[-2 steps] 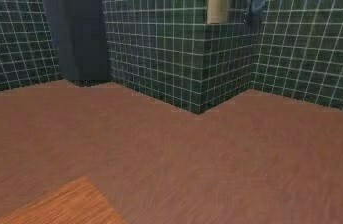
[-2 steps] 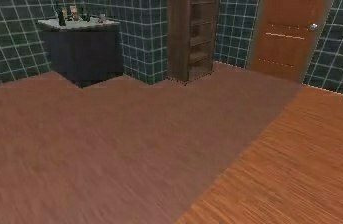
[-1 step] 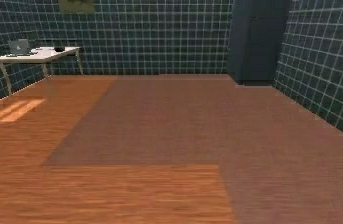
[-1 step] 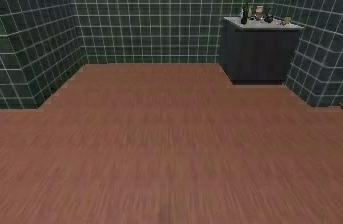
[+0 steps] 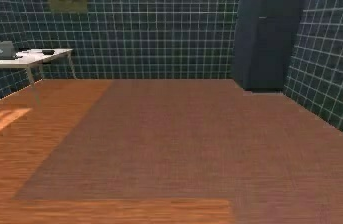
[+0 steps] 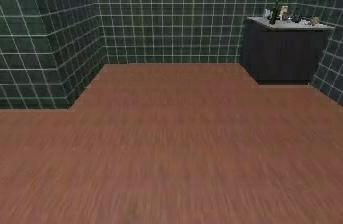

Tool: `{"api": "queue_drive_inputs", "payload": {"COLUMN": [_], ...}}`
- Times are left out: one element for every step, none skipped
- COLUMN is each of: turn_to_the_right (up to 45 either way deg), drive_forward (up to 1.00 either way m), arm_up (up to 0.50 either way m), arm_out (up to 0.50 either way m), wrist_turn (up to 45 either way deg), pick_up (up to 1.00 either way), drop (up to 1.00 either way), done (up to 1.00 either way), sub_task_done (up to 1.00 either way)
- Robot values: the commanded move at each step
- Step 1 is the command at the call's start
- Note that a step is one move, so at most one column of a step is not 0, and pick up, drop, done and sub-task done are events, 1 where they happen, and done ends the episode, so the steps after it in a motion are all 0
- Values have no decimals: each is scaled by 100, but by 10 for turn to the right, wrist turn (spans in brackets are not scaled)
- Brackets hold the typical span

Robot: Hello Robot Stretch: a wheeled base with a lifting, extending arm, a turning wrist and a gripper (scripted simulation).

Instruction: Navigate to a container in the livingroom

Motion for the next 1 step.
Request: {"api": "queue_drive_inputs", "payload": {"turn_to_the_right": [-240], "drive_forward": [0], "arm_up": [0], "arm_out": [0], "wrist_turn": [0], "pick_up": [0], "drop": [0], "done": [0], "sub_task_done": [0]}}
